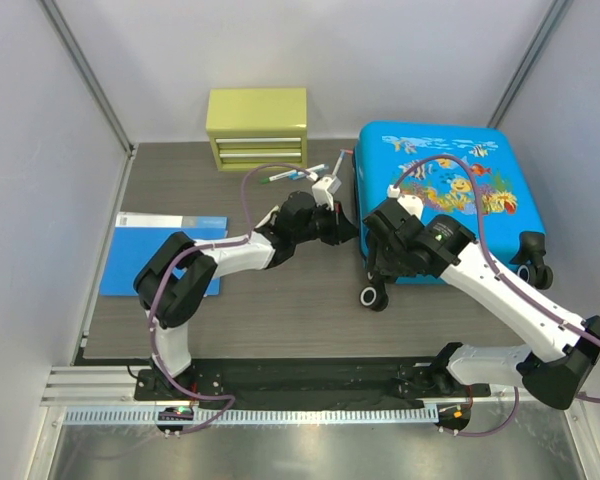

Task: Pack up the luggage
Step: Zip the luggage at the center of the board.

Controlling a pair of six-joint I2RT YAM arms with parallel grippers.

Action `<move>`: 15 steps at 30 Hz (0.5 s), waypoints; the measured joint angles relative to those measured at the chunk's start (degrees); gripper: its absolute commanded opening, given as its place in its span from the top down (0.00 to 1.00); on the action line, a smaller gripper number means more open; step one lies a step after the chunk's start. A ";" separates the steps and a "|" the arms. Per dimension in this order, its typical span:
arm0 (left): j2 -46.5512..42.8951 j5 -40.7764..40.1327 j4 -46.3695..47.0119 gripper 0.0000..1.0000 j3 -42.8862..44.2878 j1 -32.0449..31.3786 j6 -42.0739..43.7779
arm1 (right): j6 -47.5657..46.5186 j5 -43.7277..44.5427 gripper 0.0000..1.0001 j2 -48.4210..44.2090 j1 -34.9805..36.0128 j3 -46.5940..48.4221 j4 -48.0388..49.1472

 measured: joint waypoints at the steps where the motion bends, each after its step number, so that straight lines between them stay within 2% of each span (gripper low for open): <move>1: -0.22 -0.35 0.11 1.00 -0.35 0.00 -0.04 | 0.13 -0.09 0.99 0.00 0.00 -0.13 0.15; 15: -1.97 -1.95 2.10 1.00 -3.50 1.18 -1.14 | 1.38 -0.76 0.99 -0.37 0.02 -1.38 2.16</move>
